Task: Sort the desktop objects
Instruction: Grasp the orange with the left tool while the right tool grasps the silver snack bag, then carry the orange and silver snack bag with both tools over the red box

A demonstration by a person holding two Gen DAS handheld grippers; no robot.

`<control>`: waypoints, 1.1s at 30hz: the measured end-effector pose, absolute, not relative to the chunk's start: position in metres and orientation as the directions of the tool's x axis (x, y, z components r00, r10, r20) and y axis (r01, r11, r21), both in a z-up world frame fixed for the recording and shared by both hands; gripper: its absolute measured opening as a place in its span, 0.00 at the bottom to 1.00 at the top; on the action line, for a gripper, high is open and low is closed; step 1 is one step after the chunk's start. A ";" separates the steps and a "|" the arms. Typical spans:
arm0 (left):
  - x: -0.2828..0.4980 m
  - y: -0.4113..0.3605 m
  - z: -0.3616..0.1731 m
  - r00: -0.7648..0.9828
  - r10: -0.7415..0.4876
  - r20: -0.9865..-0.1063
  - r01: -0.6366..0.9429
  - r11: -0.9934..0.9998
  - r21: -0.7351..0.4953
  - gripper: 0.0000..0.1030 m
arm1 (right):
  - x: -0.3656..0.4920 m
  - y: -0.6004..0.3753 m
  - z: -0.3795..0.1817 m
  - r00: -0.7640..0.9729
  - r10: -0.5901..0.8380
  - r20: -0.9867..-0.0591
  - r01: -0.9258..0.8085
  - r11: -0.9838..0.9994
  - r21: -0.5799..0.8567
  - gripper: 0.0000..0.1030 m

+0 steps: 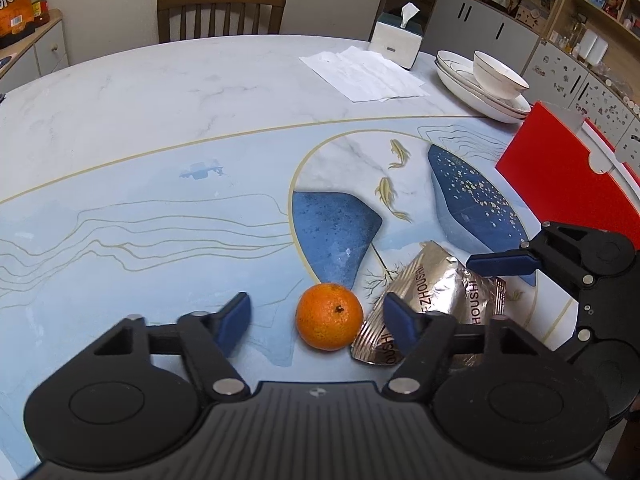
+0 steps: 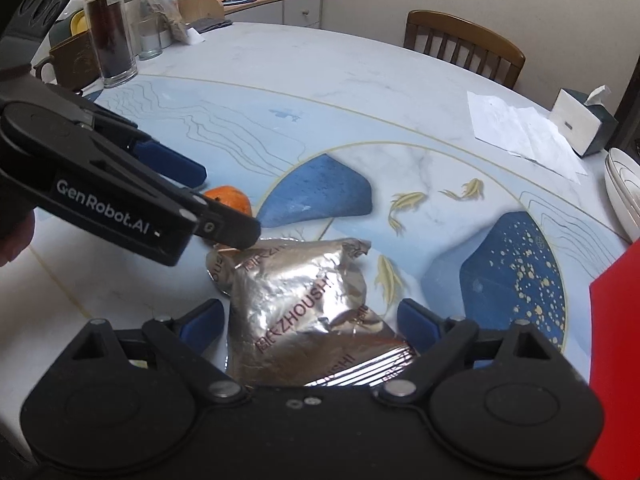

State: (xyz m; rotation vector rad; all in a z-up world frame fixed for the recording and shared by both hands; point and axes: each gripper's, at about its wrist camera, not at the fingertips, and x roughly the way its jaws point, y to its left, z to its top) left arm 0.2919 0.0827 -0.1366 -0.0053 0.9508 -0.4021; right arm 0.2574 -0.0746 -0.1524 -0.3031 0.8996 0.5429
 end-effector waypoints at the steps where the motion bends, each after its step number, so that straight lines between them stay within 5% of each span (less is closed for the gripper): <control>1: 0.292 0.083 -0.137 0.512 -0.339 -0.789 0.331 0.926 -0.183 0.62 | 0.257 -0.075 -0.152 0.501 0.318 -0.805 -0.564 0.826 -0.025 0.88; 15: 0.289 0.079 -0.136 0.496 -0.333 -0.802 0.325 0.928 -0.185 0.37 | 0.253 -0.081 -0.146 0.514 0.315 -0.798 -0.558 0.829 -0.032 0.57; 33: 0.275 0.070 -0.130 0.484 -0.329 -0.810 0.322 0.929 -0.185 0.33 | 0.234 -0.119 -0.136 0.531 0.263 -0.806 -0.478 0.878 -0.029 0.51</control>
